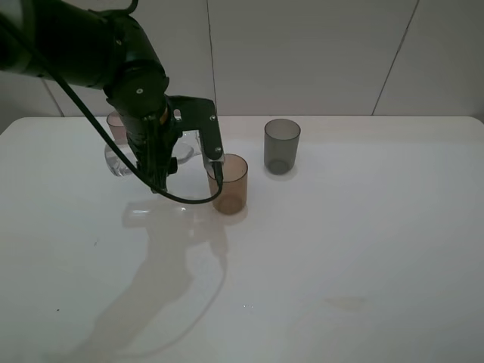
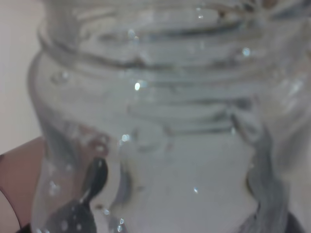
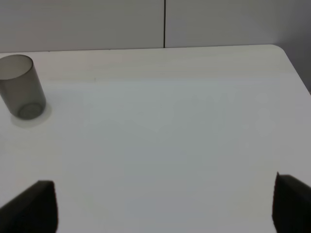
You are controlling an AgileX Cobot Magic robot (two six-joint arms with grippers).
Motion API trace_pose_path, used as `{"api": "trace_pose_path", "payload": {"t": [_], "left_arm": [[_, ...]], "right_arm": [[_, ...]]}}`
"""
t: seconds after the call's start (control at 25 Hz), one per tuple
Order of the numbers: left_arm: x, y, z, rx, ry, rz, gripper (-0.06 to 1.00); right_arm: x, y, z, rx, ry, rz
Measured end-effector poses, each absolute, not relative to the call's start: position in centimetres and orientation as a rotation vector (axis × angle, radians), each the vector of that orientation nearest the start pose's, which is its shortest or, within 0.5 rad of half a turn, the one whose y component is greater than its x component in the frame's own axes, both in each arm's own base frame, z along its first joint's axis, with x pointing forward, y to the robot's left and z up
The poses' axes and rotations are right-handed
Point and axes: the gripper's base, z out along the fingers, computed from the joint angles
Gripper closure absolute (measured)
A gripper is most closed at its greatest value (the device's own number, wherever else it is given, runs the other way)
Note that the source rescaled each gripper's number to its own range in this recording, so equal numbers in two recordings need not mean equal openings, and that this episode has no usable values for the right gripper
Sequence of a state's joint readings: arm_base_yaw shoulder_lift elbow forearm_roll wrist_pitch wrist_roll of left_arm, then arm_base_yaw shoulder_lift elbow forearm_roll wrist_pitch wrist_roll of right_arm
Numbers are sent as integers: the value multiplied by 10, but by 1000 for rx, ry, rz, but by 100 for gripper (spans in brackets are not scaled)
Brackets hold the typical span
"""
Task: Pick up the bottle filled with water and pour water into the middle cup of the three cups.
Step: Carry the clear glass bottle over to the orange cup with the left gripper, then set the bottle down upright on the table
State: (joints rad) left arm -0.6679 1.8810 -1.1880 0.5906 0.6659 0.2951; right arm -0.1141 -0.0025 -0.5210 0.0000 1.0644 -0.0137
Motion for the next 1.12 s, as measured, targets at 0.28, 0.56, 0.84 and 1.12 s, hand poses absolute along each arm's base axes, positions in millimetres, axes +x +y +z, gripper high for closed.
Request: {"api": "trace_pose_path", "payload": {"t": [0.28,0.56,0.84,1.12], "left_arm": [[312,-206,174,1803,2087,544,92],[314,-211,170,1849,2024,551,92],[319,-211,173,1896,1914,624,92],[324,-214,176,1934,1784,668,92]], "right_arm": [[-8,1,283,102,2023,-81],[-8,1,283,102,2023,-81],[-8,1,283,102,2023,-81],[-8,1,283,102,2023,-81]]}}
